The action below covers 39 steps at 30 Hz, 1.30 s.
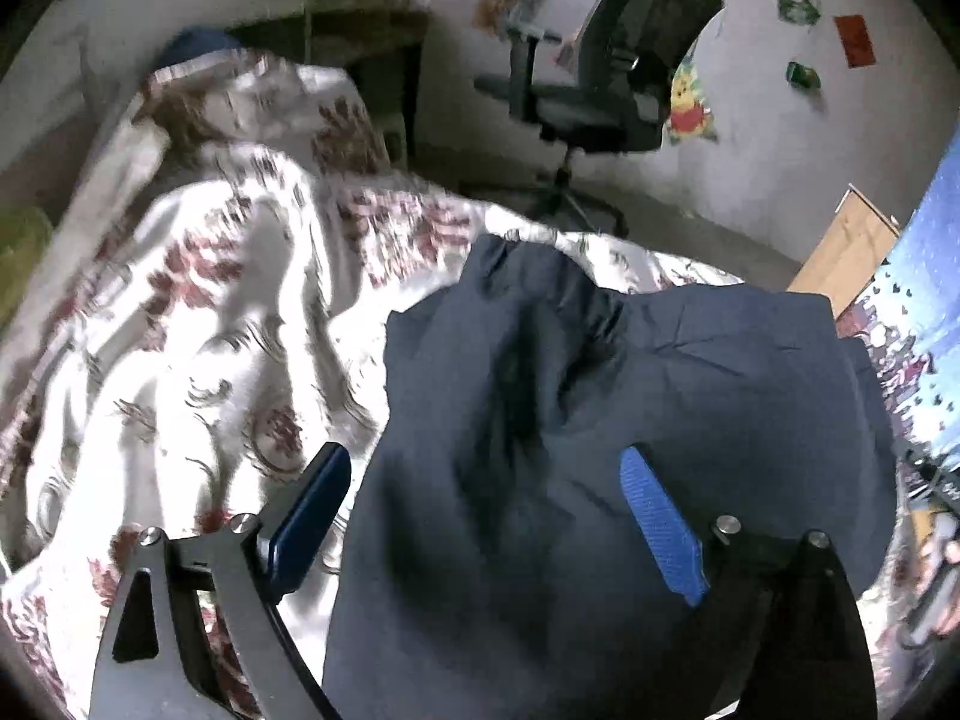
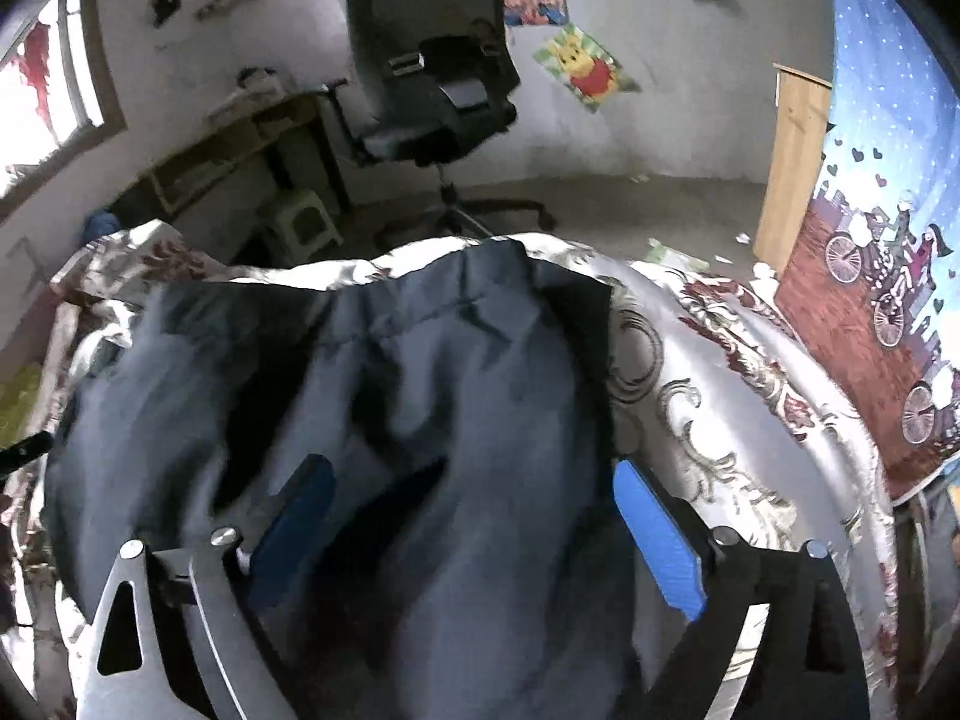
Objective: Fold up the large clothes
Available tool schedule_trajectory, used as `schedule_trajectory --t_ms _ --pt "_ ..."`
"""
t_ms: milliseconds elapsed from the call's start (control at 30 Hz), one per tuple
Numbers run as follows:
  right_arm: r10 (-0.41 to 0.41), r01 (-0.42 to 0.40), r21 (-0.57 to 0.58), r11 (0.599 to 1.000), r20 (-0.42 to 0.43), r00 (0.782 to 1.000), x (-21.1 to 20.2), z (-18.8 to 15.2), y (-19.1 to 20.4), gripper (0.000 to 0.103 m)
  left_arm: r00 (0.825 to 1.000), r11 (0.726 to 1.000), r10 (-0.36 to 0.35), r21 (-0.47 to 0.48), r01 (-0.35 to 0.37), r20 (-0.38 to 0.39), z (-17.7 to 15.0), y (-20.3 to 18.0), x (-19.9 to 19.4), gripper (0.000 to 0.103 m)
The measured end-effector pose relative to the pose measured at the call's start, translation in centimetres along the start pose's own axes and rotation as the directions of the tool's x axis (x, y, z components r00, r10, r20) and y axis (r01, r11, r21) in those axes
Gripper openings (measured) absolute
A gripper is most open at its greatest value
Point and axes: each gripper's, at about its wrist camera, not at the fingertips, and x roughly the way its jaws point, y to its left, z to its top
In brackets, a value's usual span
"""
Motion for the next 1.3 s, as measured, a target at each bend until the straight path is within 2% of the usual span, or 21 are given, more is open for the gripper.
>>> schedule_trajectory --t_ms 67,133,333,467,633,700,1000,1200,1300 --pt "0.016 -0.017 0.017 1.0 0.034 0.999 -0.8 -0.7 0.3 0.101 0.999 1.0 -0.001 0.023 0.0 0.045 -0.9 -0.8 -1.2 0.091" --pt "0.035 -0.037 0.035 0.999 0.072 0.997 -1.7 -1.2 0.8 0.103 0.997 0.999 -0.007 0.041 0.004 0.079 -1.4 -1.8 -2.3 0.102" --pt "0.028 -0.028 0.0 1.0 0.177 0.984 -5.3 -2.6 2.2 0.103 0.978 0.991 -0.065 0.127 0.04 0.199 -2.7 -5.8 -6.0 0.102" --pt "0.023 -0.015 -0.032 0.999 0.253 0.967 -7.8 -2.8 3.3 0.103 0.965 0.986 -0.104 0.149 0.069 0.242 -3.0 -7.6 -7.6 0.102" --pt "0.053 -0.036 -0.057 0.998 0.335 0.941 -10.8 -3.0 4.4 0.103 0.943 0.983 -0.144 0.156 0.1 0.301 -3.7 -9.1 -9.9 0.102" --pt "0.065 -0.043 -0.069 0.997 0.354 0.933 -11.6 -3.1 4.9 0.103 0.934 0.981 -0.152 0.161 0.104 0.324 -3.8 -9.6 -10.9 0.102" --pt "0.109 -0.064 -0.123 0.99 0.405 0.908 -14.5 -4.1 7.2 0.103 0.917 0.977 -0.17 0.181 0.11 0.361 -5.3 -10.0 -13.7 0.102" --pt "0.128 -0.07 -0.147 0.987 0.427 0.895 -16.2 -5.4 7.9 0.103 0.903 0.979 -0.159 0.183 0.092 0.399 -6.4 -10.0 -15.5 0.102" --pt "0.129 -0.068 -0.154 0.986 0.432 0.893 -16.9 -5.8 8.3 0.103 0.901 0.981 -0.158 0.172 0.095 0.403 -6.9 -9.9 -16.1 0.102"
